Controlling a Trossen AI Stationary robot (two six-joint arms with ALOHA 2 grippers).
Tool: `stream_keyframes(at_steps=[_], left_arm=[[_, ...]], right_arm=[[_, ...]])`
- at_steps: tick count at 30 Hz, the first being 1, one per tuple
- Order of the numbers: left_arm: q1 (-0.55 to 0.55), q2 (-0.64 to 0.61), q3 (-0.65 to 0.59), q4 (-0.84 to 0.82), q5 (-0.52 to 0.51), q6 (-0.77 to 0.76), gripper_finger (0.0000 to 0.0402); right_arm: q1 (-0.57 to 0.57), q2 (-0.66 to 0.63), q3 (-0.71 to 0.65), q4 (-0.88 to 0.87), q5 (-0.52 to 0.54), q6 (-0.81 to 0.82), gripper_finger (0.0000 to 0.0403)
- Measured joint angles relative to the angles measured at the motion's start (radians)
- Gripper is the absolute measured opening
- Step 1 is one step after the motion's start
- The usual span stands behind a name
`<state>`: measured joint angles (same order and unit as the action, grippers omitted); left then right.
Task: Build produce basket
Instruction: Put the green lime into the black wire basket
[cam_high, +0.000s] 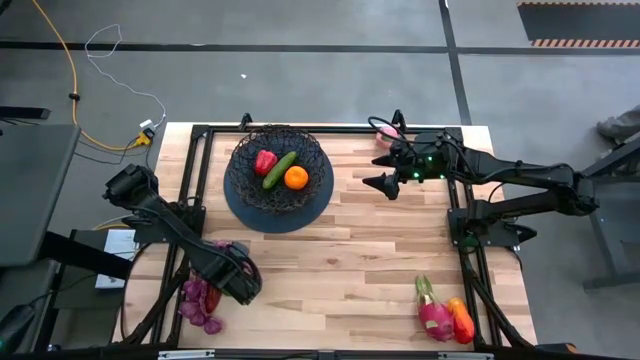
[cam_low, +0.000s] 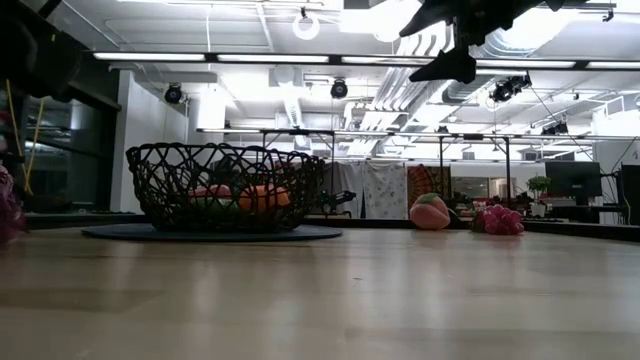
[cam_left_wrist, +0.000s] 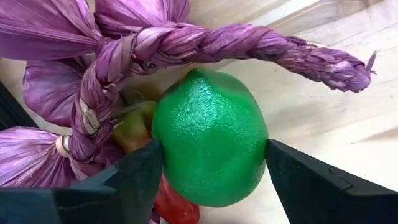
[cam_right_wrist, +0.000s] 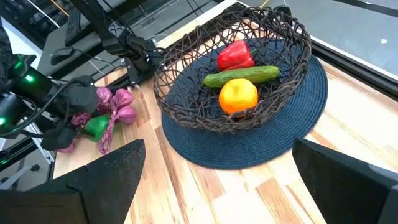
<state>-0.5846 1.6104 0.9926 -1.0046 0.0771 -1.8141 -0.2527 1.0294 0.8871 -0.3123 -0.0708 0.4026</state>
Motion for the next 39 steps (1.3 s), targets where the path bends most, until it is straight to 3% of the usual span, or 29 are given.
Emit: stream_keyframes(at_steps=[12, 21, 24, 27, 31, 33, 36, 39], left_arm=[[0.010, -0.020, -0.004, 0.016, 0.000, 0.053, 0.0252], [0.044, -0.229, -0.004, -0.008, -0.027, 0.206, 0.0197], [0.068, -0.347, 0.017, -0.010, -0.116, 0.281, 0.0189], [0.117, -0.470, 0.058, 0.001, -0.326, 0.364, 0.0186], [0.226, -0.588, 0.111, 0.089, -0.621, 0.623, 0.0186], [0.296, -0.631, 0.122, 0.165, -0.711, 0.819, 0.0186], [0.417, -0.673, 0.123, 0.316, -0.742, 1.098, 0.0186], [0.528, -0.695, 0.123, 0.427, -0.692, 1.309, 0.0186]], right_arm=[[0.000, 0.000, 0.000, -0.006, 0.000, -0.001, 0.0398], [0.000, 0.000, 0.000, -0.011, 0.029, -0.003, 0.0398], [0.000, 0.000, 0.000, -0.011, 0.030, 0.000, 0.0398], [0.000, 0.000, 0.000, -0.011, 0.030, 0.000, 0.0398], [0.000, 0.000, 0.000, -0.011, 0.030, 0.000, 0.0398], [0.000, 0.000, 0.000, -0.010, 0.030, 0.000, 0.0398], [0.000, 0.000, 0.000, -0.008, 0.039, -0.001, 0.0398], [0.000, 0.000, 0.000, -0.003, 0.041, -0.002, 0.0398]])
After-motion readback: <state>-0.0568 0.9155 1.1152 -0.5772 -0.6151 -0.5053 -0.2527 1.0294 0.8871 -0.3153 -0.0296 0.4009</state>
